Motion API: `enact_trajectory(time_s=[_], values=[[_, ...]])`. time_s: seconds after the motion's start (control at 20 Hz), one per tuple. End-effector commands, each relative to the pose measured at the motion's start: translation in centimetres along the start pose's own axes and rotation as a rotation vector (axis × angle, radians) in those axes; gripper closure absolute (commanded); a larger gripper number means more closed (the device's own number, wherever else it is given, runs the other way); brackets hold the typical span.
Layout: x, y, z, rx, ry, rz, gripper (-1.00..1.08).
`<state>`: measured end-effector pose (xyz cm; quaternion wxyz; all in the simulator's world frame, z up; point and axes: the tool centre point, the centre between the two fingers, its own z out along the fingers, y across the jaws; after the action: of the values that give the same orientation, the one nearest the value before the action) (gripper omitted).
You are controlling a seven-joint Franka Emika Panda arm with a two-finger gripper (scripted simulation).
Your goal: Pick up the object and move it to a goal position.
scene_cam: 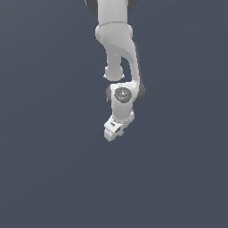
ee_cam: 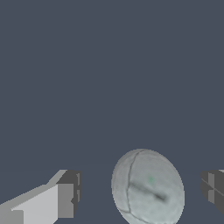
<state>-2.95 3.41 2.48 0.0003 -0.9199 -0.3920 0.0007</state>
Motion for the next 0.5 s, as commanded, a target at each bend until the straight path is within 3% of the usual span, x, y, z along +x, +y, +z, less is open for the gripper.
enact_trajectory(time_s=[0.0,0.05,0.1,0.45], values=[[0.06,0.07,0.37,-0.001,0.001,0.0,-0.92],[0.06,0.07,0.39,-0.001,0.001,0.0,-0.92],[0.06,0.07,0.39,-0.001,0.001,0.0,1.08],[0.06,0.07,0.39,-0.001,0.001,0.0,1.08]])
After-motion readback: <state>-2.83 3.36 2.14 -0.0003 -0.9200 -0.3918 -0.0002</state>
